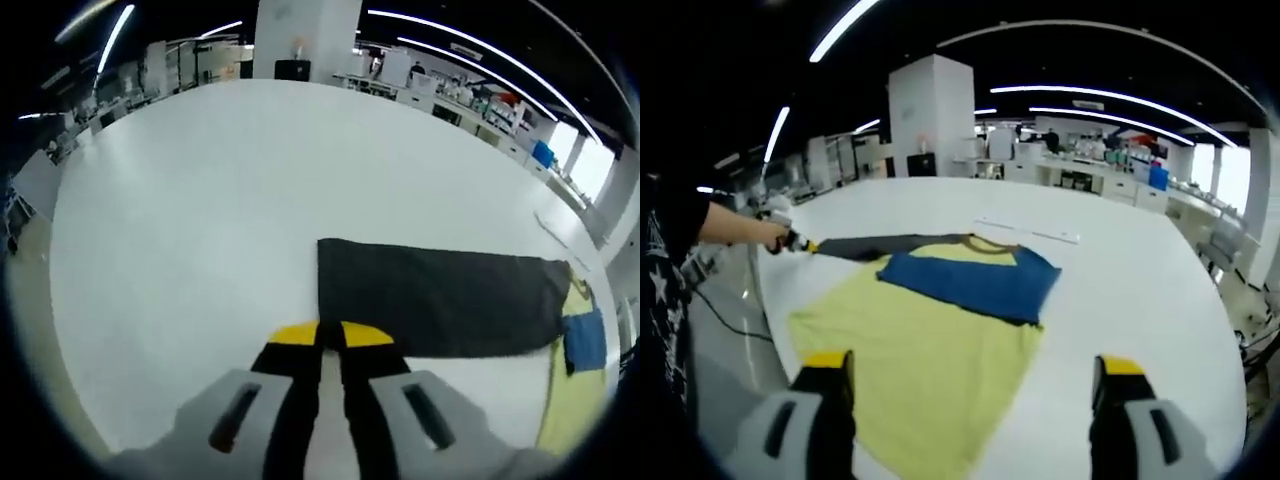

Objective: Fold the garment on the visible template until the final outline fits inside the template.

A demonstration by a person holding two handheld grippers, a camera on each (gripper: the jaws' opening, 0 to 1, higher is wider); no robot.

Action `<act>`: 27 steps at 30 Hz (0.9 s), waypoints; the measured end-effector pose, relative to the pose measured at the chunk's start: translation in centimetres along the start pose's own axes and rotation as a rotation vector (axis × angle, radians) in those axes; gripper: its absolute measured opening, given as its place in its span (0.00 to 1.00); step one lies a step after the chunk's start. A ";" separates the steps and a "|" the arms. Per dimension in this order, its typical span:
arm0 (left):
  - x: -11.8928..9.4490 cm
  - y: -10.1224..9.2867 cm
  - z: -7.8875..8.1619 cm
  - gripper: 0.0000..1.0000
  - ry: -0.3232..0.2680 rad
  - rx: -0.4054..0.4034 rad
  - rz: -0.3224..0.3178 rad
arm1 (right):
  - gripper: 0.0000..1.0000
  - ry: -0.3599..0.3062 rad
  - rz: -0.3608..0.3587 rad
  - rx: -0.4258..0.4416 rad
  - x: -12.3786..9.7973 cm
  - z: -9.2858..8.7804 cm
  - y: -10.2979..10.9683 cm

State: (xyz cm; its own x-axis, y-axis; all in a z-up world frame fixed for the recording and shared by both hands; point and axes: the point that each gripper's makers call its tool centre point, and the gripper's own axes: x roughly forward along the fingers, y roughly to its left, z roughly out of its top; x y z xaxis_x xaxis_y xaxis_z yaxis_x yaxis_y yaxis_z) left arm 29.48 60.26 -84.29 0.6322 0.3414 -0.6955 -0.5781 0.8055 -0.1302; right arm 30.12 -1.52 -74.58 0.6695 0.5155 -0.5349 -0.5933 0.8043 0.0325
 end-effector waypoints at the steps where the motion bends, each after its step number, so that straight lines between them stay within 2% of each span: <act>1: 0.0 -0.1 -0.1 0.02 0.003 0.004 0.002 | 1.00 0.000 -0.008 -0.001 0.0 0.0 -0.2; 4: 0.3 -0.3 0.2 0.00 0.014 0.050 -0.002 | 1.00 -0.008 -0.013 0.018 -0.1 0.0 -0.6; 6: 0.4 -0.2 0.3 0.00 0.017 0.041 -0.002 | 1.00 -0.012 -0.009 0.028 0.0 0.0 -0.5; 8: 0.2 -0.2 0.1 0.00 0.019 -0.015 -0.004 | 1.00 -0.011 -0.009 0.025 0.0 0.0 -0.5; 10: 0.2 0.1 0.2 0.00 0.019 -0.036 -0.004 | 1.00 -0.014 -0.010 0.021 0.1 0.1 -0.6; 13: 0.1 -0.2 0.6 0.00 0.017 -0.017 -0.008 | 1.00 -0.021 -0.006 0.026 0.1 0.3 -0.6; 16: -0.3 -0.7 1.7 0.00 -0.004 -0.001 -0.016 | 1.00 -0.023 0.000 0.026 0.2 0.3 -0.4; 19: -0.6 -1.6 2.7 0.00 -0.023 0.035 -0.035 | 1.00 -0.023 0.008 0.028 0.2 0.3 -0.3; 21: -0.7 -2.5 3.5 0.00 -0.043 0.042 -0.073 | 1.00 -0.019 0.013 0.027 0.2 0.2 -0.2; 27: -1.3 -5.3 4.9 0.00 -0.056 0.080 -0.137 | 1.00 -0.025 0.020 0.030 0.1 0.4 0.0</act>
State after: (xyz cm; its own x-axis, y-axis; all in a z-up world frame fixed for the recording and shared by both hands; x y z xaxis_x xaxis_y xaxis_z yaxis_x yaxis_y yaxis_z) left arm 34.24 57.91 -79.23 0.7314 0.2504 -0.6343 -0.4429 0.8817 -0.1626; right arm 30.35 -1.31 -74.34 0.6687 0.5388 -0.5124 -0.5936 0.8018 0.0684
